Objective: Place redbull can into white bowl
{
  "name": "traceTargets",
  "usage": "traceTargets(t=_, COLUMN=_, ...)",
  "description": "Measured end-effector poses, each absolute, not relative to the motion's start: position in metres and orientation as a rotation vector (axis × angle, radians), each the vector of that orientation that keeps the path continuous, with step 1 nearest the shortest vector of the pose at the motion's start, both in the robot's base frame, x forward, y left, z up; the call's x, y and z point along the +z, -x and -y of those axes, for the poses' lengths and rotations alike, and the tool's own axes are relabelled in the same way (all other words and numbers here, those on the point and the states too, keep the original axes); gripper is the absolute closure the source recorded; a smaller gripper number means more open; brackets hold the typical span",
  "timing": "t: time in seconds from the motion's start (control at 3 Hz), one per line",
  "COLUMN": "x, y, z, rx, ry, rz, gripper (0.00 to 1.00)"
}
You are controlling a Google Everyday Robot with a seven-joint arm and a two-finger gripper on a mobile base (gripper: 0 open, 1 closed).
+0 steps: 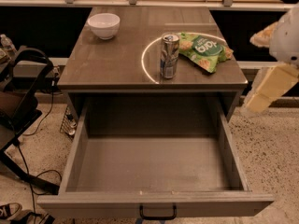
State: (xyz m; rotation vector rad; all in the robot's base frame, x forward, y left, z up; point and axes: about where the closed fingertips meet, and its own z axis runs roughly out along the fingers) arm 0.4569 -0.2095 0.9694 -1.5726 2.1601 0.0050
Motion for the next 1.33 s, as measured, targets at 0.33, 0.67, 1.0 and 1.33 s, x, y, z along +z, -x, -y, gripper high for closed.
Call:
traceTargets(t=0.33, x=0.957, y=-0.477, z=0.204, rx=0.151, ry=1.388, rz=-2.061, gripper=0.00)
traceTargets(t=0.67, x=0.925, y=-0.504, z=0.194, rx=0.324, ry=1.218, rz=-1.942, gripper=0.00)
traceTargets(t=1.0, x=0.944, y=-0.558, z=0.168, rx=0.466, ry=0.979, rz=-1.679, gripper=0.00)
traceTargets(t=1.33, x=0.949, y=-0.561, z=0.155, rx=0.478, ry=0.972, rz=-1.676, gripper=0.00)
